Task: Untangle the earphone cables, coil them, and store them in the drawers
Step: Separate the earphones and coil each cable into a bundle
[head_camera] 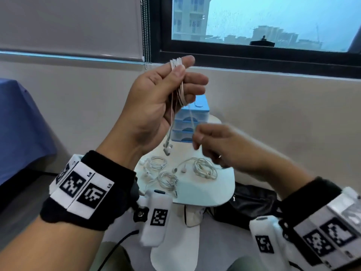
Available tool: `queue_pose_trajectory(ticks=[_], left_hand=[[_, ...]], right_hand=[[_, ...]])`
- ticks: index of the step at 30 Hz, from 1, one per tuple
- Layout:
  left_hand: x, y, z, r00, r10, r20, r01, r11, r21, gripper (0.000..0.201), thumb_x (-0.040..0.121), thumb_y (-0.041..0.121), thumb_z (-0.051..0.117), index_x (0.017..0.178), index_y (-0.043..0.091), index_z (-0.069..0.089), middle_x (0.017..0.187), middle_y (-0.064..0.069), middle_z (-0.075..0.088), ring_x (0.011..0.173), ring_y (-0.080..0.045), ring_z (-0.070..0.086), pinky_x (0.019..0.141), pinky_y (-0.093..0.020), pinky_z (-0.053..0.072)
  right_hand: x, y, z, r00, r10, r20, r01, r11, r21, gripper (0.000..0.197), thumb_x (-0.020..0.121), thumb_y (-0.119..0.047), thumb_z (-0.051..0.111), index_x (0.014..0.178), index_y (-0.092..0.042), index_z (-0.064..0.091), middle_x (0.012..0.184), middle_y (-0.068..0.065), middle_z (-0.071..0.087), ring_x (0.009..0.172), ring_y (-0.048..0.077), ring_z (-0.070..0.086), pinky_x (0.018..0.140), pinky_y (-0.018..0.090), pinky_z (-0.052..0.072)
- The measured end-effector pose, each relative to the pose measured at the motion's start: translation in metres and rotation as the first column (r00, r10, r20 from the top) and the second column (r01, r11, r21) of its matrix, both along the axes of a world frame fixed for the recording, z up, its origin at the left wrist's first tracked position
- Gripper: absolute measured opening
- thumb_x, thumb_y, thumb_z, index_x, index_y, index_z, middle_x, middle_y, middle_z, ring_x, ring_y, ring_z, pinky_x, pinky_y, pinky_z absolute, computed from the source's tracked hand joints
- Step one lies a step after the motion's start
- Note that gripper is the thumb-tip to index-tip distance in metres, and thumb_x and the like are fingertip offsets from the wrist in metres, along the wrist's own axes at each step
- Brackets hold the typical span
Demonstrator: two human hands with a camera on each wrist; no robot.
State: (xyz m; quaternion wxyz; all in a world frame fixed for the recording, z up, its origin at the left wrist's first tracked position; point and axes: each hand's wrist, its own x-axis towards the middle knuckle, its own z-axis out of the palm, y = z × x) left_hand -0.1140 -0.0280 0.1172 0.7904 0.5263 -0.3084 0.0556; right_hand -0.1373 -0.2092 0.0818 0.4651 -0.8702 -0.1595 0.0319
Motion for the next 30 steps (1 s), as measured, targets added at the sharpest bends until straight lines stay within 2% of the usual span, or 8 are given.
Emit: queue_pose_trajectory(ticks=[6,9,12,15,21,24,27,30], left_hand=[[0.013,0.001,-0.024,0.965,0.187,0.185,-0.251,0.866,0.433,0.025,0.11,0.009,0.042,0.113,0.024,0.061,0.088,-0.004,0.076,0.088,-0.013,0.075,0.081,-0.026,0.057],[0.007,0.003,-0.036,0.983,0.137,0.122,-0.181,0.843,0.506,0.045,0.111,0.028,0.039,0.081,0.02,0.071,0.07,-0.005,0.069,0.074,-0.016,0.068,0.07,-0.029,0.049],[0.0,-0.002,-0.042,0.998,-0.032,0.048,0.007,0.895,0.446,0.061,0.111,0.032,0.031,0.06,0.022,0.062,0.05,-0.003,0.047,0.045,-0.02,0.031,0.051,-0.036,0.022],[-0.005,-0.005,-0.043,0.975,-0.22,-0.018,0.217,0.936,0.278,0.045,0.107,0.028,0.036,0.083,0.013,0.071,0.047,0.003,0.036,0.046,-0.019,0.015,0.053,-0.041,0.008],[-0.003,-0.006,-0.039,0.983,-0.182,-0.014,0.182,0.983,0.026,0.04,0.11,0.017,0.033,0.104,0.006,0.071,0.06,0.002,0.059,0.038,-0.011,0.027,0.051,-0.024,0.024],[0.0,-0.003,-0.04,0.988,-0.131,-0.077,0.129,0.991,-0.026,0.036,0.111,0.017,0.034,0.109,0.0,0.066,0.068,-0.004,0.061,0.042,-0.007,0.041,0.053,-0.019,0.039],[0.001,0.003,-0.043,0.98,-0.079,-0.181,0.071,0.996,-0.047,0.036,0.109,0.021,0.038,0.094,0.003,0.066,0.061,-0.004,0.057,0.041,-0.01,0.043,0.05,-0.02,0.04],[0.0,0.004,-0.044,0.96,0.084,-0.266,-0.102,0.993,-0.055,0.039,0.107,0.021,0.047,0.074,0.005,0.062,0.053,-0.003,0.05,0.036,-0.01,0.038,0.043,-0.02,0.032]], right_hand=[[-0.016,0.018,0.008,0.962,0.263,0.076,-0.239,0.942,-0.234,0.025,0.106,-0.023,0.052,0.088,-0.013,0.065,0.058,-0.022,0.052,0.056,0.002,0.048,0.059,0.022,0.038],[-0.021,0.012,0.042,0.915,0.299,0.27,-0.223,0.934,-0.279,0.026,0.103,-0.027,0.056,0.088,-0.013,0.072,0.072,-0.011,0.066,0.066,0.009,0.059,0.067,0.037,0.05],[-0.013,-0.001,0.06,0.873,0.192,0.448,-0.123,0.976,-0.177,0.024,0.1,-0.023,0.066,0.085,-0.004,0.073,0.073,0.016,0.068,0.064,0.023,0.061,0.063,0.036,0.05],[-0.006,-0.009,0.058,0.859,0.036,0.51,-0.084,0.994,0.071,0.01,0.096,-0.013,0.07,0.092,-0.004,0.068,0.06,0.007,0.058,0.052,0.02,0.045,0.053,0.026,0.039],[-0.003,0.024,0.007,0.988,-0.074,0.134,-0.007,0.85,0.526,0.033,0.106,-0.019,0.047,0.078,-0.01,0.062,0.063,0.002,0.032,0.056,0.011,0.02,0.052,0.028,0.013],[0.001,0.037,-0.002,0.977,-0.108,0.185,-0.003,0.857,0.516,0.044,0.108,-0.016,0.044,0.066,-0.019,0.057,0.056,0.002,0.04,0.05,0.007,0.031,0.048,0.019,0.025],[0.013,0.042,-0.009,0.927,-0.178,0.331,0.066,0.944,0.324,0.039,0.107,-0.031,0.048,0.078,-0.008,0.06,0.072,0.025,0.061,0.066,0.035,0.056,0.064,0.048,0.05],[0.019,0.044,-0.019,0.881,-0.197,0.43,0.155,0.979,0.131,0.039,0.106,-0.04,0.046,0.079,-0.016,0.062,0.078,0.01,0.068,0.08,0.031,0.062,0.076,0.053,0.05]])
